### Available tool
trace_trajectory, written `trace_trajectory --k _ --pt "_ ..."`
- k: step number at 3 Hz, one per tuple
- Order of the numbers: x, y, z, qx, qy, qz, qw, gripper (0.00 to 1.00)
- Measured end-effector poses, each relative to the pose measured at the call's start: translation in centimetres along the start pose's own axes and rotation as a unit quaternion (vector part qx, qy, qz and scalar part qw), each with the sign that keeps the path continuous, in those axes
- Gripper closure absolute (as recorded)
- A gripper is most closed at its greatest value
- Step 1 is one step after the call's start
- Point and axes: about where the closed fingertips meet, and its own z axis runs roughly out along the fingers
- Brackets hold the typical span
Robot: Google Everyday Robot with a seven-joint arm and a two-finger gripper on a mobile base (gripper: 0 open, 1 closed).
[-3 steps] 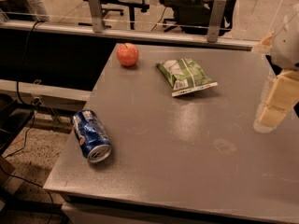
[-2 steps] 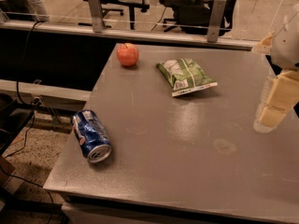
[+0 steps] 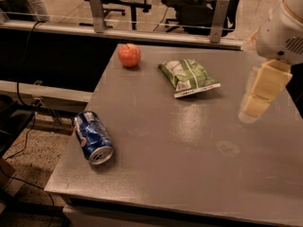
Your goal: Pick pepsi can
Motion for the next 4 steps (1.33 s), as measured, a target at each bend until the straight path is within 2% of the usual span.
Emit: trace_trajectory --k 2,4 --pt "-8.2 0.4 1.6 -0.016 -0.007 0.069 0.9975 0.00" --pt "-15.5 3.8 5.4 -0.035 0.000 0.098 0.9946 0.00"
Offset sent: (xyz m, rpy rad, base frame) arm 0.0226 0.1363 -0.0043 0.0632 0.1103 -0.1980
